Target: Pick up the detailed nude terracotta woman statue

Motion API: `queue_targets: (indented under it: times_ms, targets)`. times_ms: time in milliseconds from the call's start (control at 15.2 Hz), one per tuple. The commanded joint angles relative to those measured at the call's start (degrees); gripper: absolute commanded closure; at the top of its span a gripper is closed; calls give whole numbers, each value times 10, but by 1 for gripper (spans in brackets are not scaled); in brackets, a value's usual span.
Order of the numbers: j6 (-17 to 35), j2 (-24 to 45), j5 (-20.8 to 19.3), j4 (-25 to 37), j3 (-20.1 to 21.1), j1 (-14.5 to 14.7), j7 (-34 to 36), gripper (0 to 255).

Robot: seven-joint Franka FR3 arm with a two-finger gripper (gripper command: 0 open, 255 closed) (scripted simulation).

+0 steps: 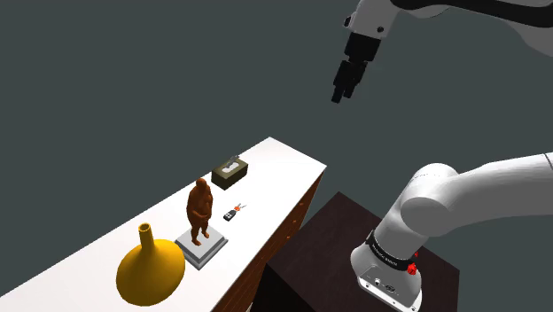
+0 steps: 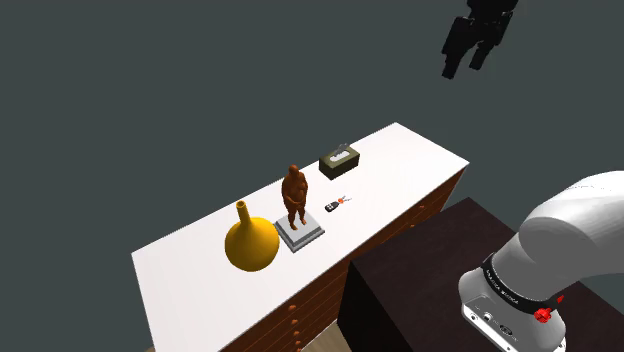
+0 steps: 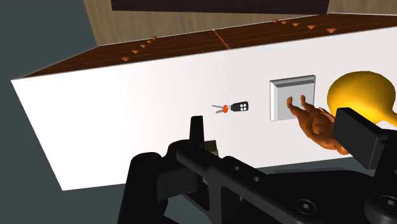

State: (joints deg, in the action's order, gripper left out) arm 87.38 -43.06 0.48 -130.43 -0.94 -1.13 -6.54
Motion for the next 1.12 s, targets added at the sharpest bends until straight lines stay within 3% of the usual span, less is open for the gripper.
queue_targets:
  times_ms: [0, 528, 1056]
  targets:
    - [0, 0, 0, 0, 0, 0, 0, 0]
    - [134, 66, 49, -58, 56, 23, 65, 0]
    - [269, 179, 82, -67, 113, 44, 125, 0]
